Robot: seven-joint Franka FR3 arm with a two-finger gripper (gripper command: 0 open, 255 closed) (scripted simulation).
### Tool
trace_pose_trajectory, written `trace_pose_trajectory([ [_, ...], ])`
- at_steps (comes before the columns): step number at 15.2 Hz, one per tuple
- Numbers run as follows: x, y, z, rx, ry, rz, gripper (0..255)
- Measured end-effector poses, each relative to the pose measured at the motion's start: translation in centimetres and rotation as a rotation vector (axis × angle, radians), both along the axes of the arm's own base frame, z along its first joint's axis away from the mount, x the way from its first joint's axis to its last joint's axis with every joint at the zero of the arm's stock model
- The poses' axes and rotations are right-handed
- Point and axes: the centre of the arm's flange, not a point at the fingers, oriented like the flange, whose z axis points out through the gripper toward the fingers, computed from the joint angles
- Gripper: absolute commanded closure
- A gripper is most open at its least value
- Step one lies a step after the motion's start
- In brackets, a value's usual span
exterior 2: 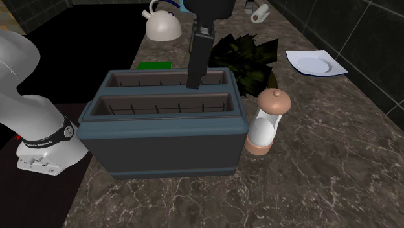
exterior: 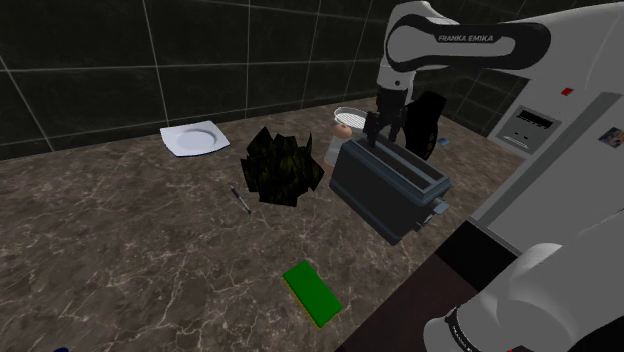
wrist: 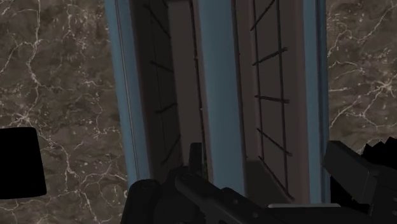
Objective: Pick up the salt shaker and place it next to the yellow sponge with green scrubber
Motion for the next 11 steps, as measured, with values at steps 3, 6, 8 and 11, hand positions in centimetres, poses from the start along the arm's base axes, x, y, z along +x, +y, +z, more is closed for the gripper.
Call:
trace_pose_trajectory([
  [3,3.9,-0.7,-0.1,0.007,0.005,0.007,0],
  [6,7.7,-1.5,-0.6,0.013,0.011,0.015,0],
  [8,10.6,-1.7,-0.9,0.018,0.014,0.020,0],
  [11,14.6,-1.8,-1.6,0.024,0.019,0.028,0],
])
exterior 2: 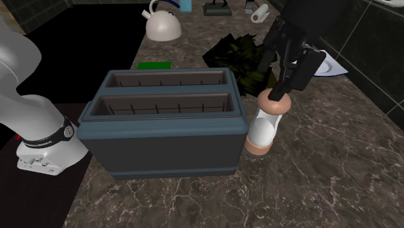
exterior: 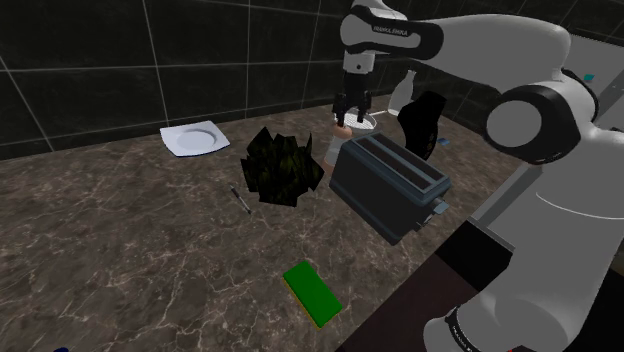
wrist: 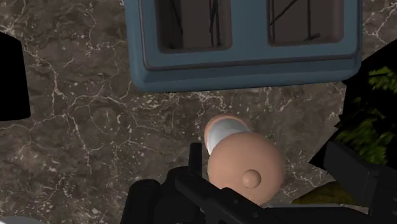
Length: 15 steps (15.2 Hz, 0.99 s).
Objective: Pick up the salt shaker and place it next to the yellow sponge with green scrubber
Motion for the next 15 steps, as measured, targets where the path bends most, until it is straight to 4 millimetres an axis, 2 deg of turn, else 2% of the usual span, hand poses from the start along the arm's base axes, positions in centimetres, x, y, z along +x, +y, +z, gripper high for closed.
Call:
trace_pose_trajectory([
  [3,4.0,-0.6,-0.5,0.006,0.005,0.007,0],
  [5,5.0,-0.6,-1.0,0.008,0.007,0.010,0],
  [12,4.7,-0.5,-4.2,0.009,0.008,0.012,0],
  [15,4.6,-0.5,-4.5,0.009,0.007,0.011,0],
])
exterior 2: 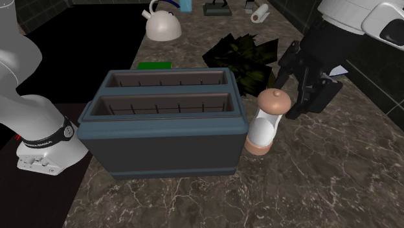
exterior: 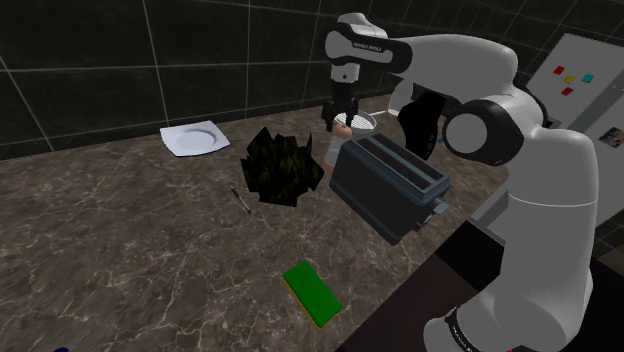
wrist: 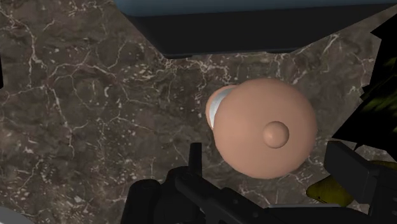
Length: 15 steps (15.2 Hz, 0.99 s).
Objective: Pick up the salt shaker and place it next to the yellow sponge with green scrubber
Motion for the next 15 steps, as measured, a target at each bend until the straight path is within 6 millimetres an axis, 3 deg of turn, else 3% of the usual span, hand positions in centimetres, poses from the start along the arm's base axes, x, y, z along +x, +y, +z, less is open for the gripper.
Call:
trace_pose_trajectory([
  [3,-0.01,0.01,-0.05,0.000,0.000,0.000,0],
  [4,-0.01,0.01,-0.05,0.000,0.000,0.000,255],
  [15,-0.04,0.05,0.22,0.000,-0.001,0.000,255],
])
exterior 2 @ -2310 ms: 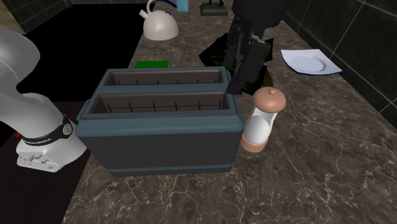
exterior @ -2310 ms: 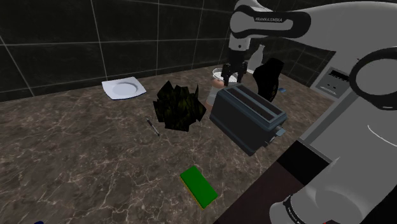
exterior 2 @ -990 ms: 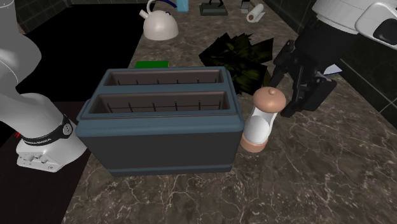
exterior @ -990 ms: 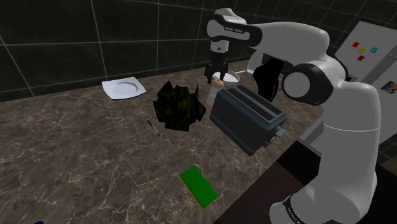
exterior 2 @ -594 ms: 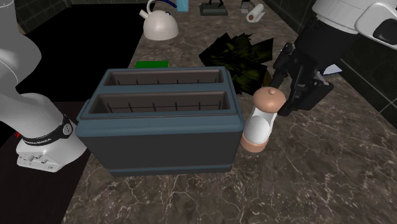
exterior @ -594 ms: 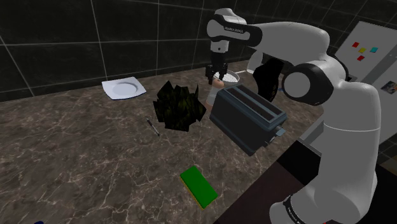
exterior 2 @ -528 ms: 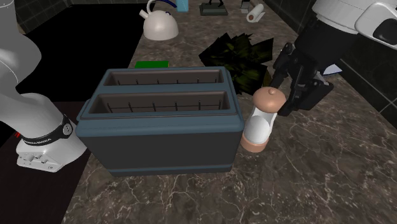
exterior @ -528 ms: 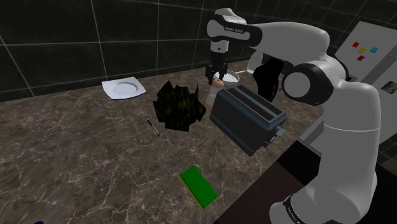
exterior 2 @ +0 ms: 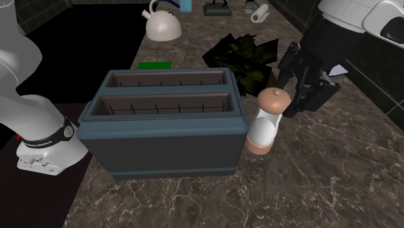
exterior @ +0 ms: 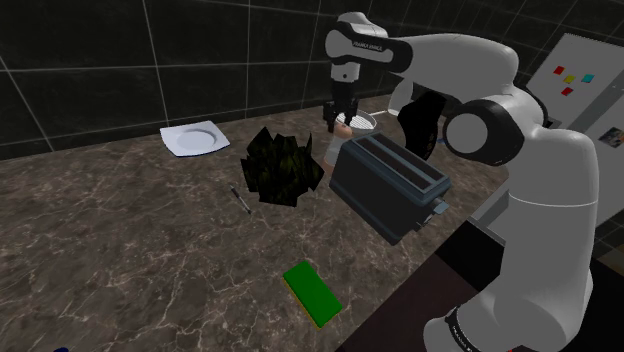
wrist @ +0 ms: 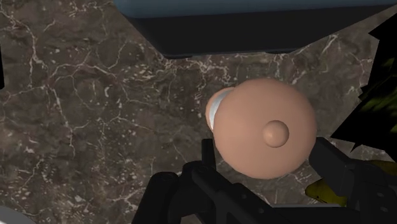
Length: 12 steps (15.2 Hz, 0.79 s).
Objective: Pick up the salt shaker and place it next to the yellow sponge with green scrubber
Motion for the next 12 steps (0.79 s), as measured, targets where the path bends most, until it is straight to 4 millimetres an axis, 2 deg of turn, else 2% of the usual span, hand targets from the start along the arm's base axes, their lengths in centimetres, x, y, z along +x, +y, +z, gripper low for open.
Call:
trace_pose_trajectory([
  [12,0.1,0.1,6.1,0.000,0.000,0.000,255],
])
